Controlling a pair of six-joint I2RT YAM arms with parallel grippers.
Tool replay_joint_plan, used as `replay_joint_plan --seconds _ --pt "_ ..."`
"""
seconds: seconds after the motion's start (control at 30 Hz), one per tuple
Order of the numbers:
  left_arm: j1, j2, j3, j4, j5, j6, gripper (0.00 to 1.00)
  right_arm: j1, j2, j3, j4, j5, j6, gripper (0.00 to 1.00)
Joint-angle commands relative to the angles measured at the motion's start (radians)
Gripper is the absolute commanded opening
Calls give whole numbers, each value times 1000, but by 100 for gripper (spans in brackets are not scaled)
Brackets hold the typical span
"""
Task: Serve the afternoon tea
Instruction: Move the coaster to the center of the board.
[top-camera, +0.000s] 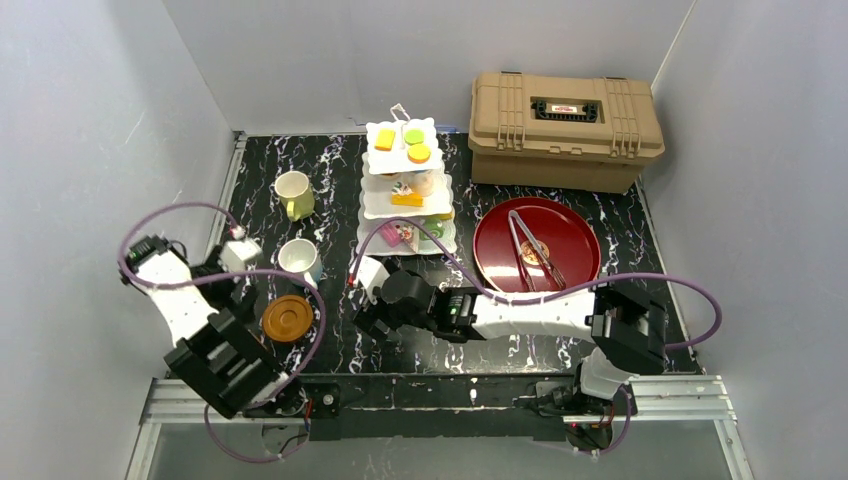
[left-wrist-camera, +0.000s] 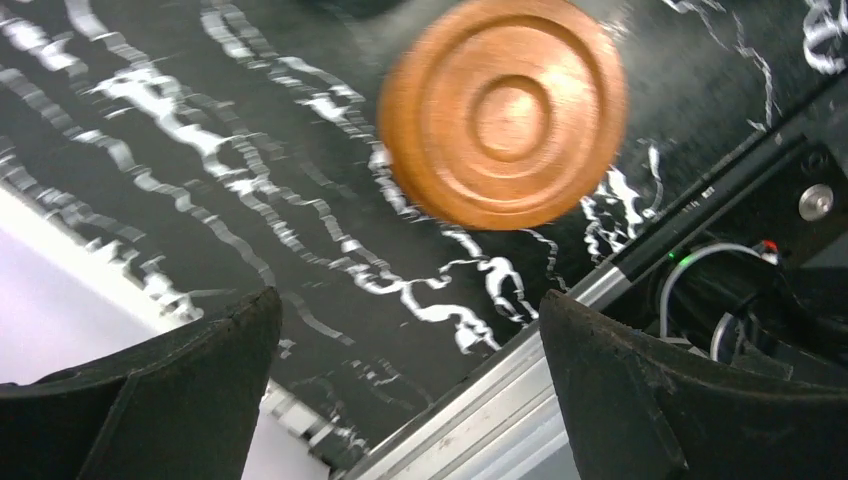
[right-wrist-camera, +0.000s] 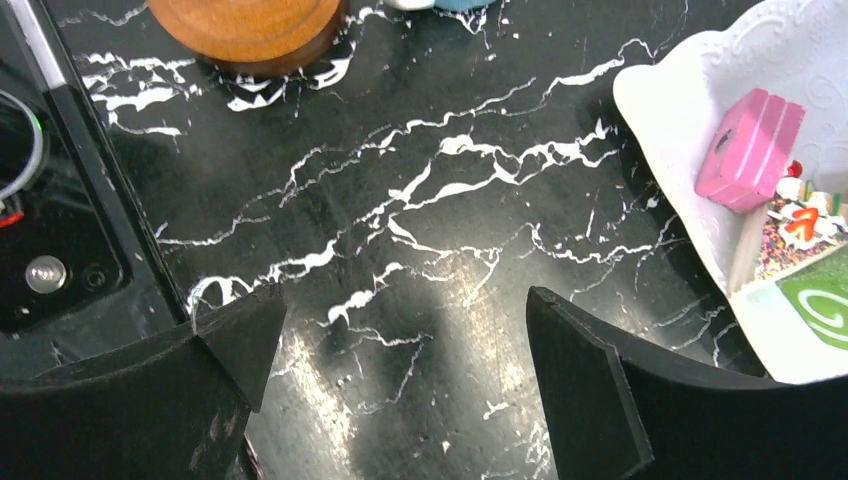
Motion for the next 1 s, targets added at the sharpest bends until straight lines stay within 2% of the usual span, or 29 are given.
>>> replay_joint_plan --seconds 0.0,0.07,0.17,0.23,0.4,0.67,0.83,0.97 --pt "-1 -120 -200 31 17 303 99 4 -31 -53 189 0 38 98" --pt "-3 -123 -265 65 32 335 99 4 -33 -72 203 0 46 98" --pt "-3 -122 -379 143 -32 438 99 0 -35 -91 208 2 60 98" --pt "-5 -123 -438 213 -78 500 95 -7 -47 -111 217 4 70 98" --pt "-8 -138 -539 325 -122 663 94 -44 -87 -148 233 2 97 98" --pt "-104 -221 -636 371 12 573 92 -92 -126 -209 267 -9 141 98" --pt "-183 -243 -677 372 37 501 78 -103 -142 -239 268 -10 155 98" --pt "-214 -229 -673 359 38 466 74 -115 -162 -267 270 -9 166 98"
